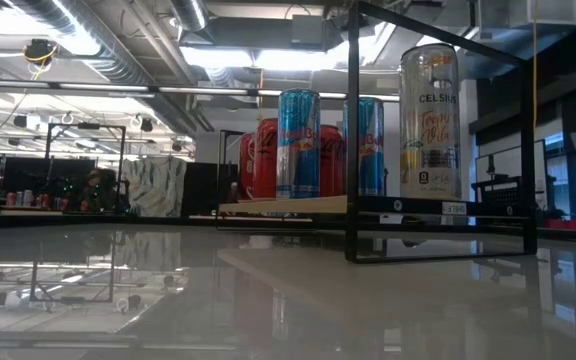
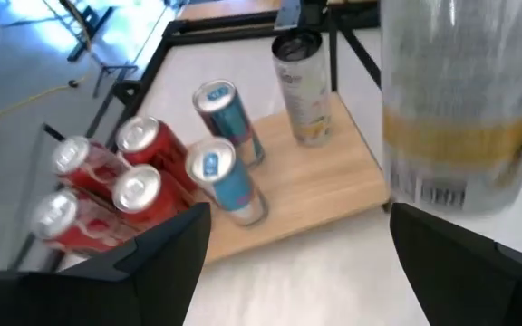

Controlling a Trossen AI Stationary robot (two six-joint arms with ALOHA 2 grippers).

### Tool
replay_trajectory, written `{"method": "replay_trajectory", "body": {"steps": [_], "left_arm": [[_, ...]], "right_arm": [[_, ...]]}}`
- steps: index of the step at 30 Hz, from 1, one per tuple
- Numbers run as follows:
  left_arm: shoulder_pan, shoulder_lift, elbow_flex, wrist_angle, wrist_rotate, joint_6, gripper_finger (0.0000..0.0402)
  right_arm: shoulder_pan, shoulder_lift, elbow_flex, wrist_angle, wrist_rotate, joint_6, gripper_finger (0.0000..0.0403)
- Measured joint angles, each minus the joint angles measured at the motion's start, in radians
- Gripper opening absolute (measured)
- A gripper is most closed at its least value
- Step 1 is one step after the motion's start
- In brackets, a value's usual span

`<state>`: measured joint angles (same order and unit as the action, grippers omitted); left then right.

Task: Place canned beverage on shelf
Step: Put the white yellow soda can on the shelf aligned with the other white yellow soda can

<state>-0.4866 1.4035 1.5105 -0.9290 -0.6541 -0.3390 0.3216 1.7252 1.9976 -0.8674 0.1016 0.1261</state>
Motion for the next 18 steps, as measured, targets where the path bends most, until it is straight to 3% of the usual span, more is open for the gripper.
{"method": "replay_trajectory", "body": {"steps": [3, 9, 14, 18], "left_arm": [[0.005, -0.157, -0.238, 0.201, 0.020, -0.017, 0.0328], [0.064, -0.387, -0.688, 0.878, 0.211, 0.079, 0.0328], [0.130, -0.373, -0.939, 1.434, 0.378, 0.112, 0.0328], [0.155, -0.294, -0.973, 1.648, 0.435, 0.115, 0.0328]], "right_arm": [[-0.001, 0.000, 0.000, 0.000, 0.003, 0.007, 0.0257], [-0.001, 0.000, 0.000, 0.000, 0.010, 0.011, 0.0257], [-0.001, 0.000, 0.000, 0.000, 0.010, 0.014, 0.0257], [-0.001, 0.000, 0.000, -0.005, 0.011, 0.032, 0.0257]]}}
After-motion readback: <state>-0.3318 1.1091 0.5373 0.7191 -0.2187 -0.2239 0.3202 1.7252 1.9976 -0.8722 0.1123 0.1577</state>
